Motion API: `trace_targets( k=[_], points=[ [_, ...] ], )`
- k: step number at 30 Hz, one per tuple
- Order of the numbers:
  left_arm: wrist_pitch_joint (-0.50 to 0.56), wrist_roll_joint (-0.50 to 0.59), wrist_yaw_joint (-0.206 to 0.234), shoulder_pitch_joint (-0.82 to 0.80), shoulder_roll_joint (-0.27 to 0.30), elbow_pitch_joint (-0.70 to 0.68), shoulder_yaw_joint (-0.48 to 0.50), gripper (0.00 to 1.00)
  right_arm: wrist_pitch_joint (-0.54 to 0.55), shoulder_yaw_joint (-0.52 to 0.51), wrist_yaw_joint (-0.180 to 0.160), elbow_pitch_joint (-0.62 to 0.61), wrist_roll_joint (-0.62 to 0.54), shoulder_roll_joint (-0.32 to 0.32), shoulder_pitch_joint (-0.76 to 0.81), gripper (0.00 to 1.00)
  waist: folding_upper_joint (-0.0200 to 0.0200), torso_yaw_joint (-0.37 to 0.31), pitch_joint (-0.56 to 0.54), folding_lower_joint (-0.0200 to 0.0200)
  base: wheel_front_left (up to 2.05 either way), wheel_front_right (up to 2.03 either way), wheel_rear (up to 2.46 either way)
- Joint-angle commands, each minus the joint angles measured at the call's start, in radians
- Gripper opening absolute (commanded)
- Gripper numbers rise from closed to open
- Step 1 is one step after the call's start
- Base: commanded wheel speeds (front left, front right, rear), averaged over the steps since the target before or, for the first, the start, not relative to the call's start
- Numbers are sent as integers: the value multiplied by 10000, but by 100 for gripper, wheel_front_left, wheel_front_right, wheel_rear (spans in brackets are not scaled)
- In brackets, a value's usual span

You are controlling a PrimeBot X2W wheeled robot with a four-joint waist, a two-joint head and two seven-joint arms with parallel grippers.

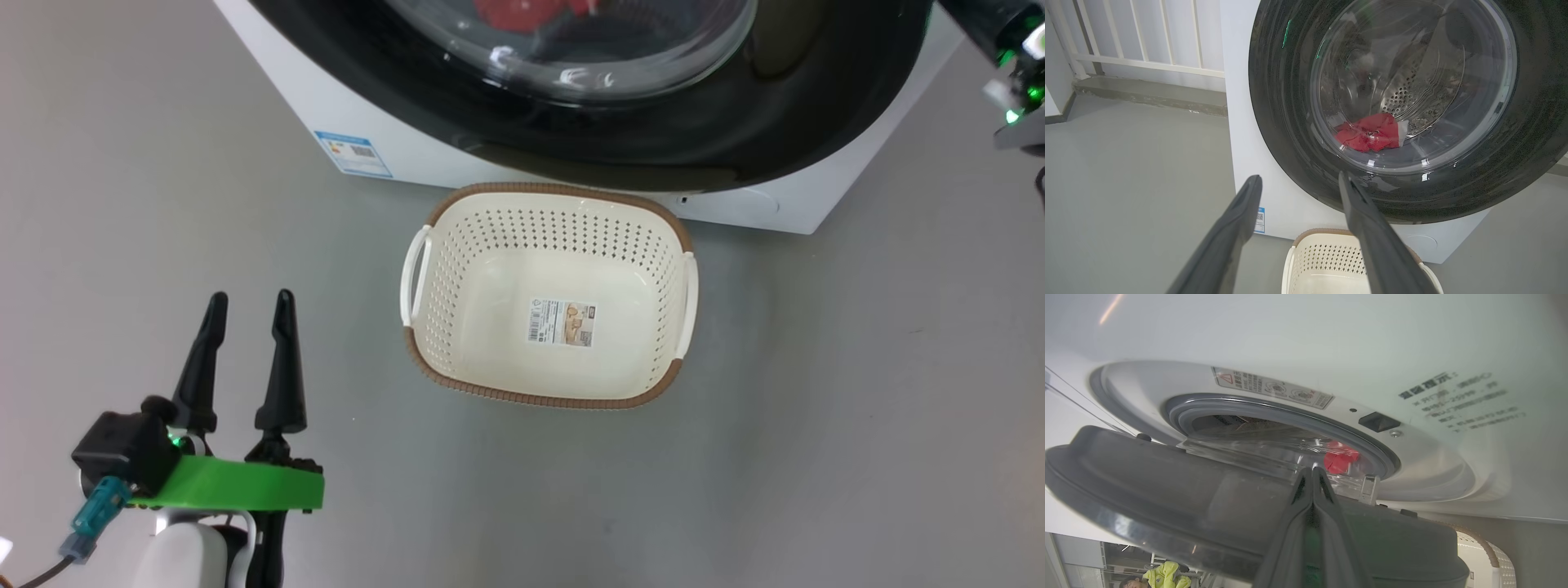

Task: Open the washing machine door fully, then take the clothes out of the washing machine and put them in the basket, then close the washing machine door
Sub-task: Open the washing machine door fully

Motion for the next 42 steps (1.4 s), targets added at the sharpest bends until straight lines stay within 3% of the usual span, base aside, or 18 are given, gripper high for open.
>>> trace_targets(
  k=[1,26,42],
  points=[
    [-82,20,-29,72,202,-188,373,100,174,187,21,-342,69,266,287,0,0,-100,-102,-1,0,0,0],
    [-82,89,-29,384,266,-152,495,100,1795,-16,21,-785,1341,541,1490,0,0,-411,-646,-1,0,0,0],
    [-82,166,-29,524,322,-127,483,100,1803,-50,21,-1341,1269,592,1945,0,0,-596,-951,-1,0,0,0]
  ],
)
